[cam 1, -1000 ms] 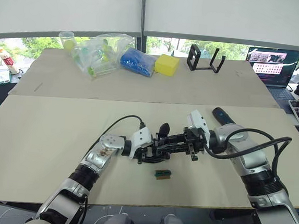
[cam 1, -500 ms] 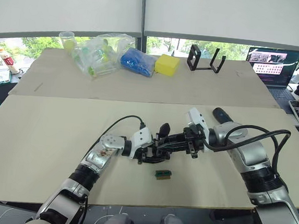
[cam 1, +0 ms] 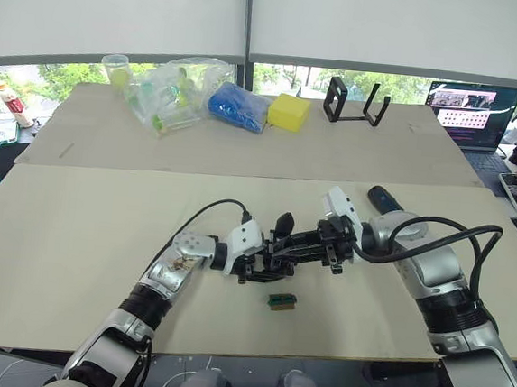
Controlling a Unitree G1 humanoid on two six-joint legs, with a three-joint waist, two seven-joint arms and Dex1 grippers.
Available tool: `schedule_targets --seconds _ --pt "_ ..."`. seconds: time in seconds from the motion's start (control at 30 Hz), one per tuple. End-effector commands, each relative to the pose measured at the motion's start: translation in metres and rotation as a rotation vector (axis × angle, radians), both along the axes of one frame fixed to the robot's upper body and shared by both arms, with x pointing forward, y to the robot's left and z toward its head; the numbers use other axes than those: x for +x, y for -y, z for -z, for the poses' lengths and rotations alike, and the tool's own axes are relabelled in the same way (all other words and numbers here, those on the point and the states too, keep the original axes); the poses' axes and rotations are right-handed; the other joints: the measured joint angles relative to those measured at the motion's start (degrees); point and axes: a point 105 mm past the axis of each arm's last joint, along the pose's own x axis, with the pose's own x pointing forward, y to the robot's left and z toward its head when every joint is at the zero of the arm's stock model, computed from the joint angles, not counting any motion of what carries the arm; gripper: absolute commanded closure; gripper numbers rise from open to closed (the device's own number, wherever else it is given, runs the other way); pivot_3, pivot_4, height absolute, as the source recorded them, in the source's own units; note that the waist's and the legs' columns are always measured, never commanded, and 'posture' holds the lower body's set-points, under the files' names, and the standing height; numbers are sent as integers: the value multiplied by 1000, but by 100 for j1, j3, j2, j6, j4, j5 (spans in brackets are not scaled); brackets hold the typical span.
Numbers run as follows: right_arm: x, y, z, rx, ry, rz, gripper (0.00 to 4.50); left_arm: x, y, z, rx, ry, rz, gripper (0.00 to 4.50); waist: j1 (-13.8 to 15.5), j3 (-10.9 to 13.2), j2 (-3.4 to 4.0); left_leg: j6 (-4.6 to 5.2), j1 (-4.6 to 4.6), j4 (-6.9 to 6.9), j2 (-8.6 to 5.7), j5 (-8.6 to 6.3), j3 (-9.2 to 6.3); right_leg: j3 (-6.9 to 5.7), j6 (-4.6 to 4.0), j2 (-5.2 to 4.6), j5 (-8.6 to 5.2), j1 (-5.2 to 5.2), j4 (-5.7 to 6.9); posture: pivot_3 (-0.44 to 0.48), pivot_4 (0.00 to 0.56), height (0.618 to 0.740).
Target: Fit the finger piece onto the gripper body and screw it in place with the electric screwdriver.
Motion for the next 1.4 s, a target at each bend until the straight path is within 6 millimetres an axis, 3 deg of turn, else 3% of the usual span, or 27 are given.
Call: schedule_targets --seconds 0.03,0.1,0.2,0.3,0.57,1.0,1.13,1.17,1.4 --pt "2 3 37 -84 -75 68 4168 5 -4 -17 -42 47 -18 2182 -10 0 0 0 0 -1 0 0 0 0 0 1 0 0 0 0 150 737" --pt "6 -3 11 26 -65 69 3138 4 -4 -16 -40 46 -17 2182 -26 2 0 0 0 -1 2 0 0 0 0 2 0 0 0 0 150 737" --pt "2 -8 -27 168 1 39 2221 3 -4 -14 -38 42 -15 2182 -18 36 13 -8 -35 1 0 6 0 5 -1 0 1 -35 7 0 150 737" --pt "-3 -5 -42 206 48 24 2215 1 -3 -13 -38 38 -10 2182 2 37 13 -57 -119 25 -8 38 1 4 -2 -4 2 -113 29 0 150 737" --pt "-16 4 -51 202 67 -9 2215 0 -1 -12 -38 36 0 2182 15 40 14 -51 -118 23 -9 34 1 -1 -2 -6 2 -107 21 0 150 737" --pt "-17 3 -80 248 139 22 2215 2 -2 -4 -14 12 -27 2182 26 40 13 -50 -117 24 -10 34 1 0 -2 -8 2 -105 21 0 150 737" --pt "-21 6 -90 250 160 24 2215 3 -6 -3 -16 -10 -38 274 29 40 13 -49 -116 24 -10 34 1 0 -2 -9 2 -102 21 0 150 737" --pt "-21 7 -93 248 164 29 2215 2 -8 -3 -15 -13 -38 41 29 40 13 -49 -114 25 -10 34 1 0 -1 -9 2 -100 21 0 150 737" --pt "-15 22 -112 183 169 117 2215 -15 -35 -13 -3 -22 -43 41 -19 41 14 -50 -115 15 -5 34 1 8 -2 -8 2 -108 23 0 150 737"
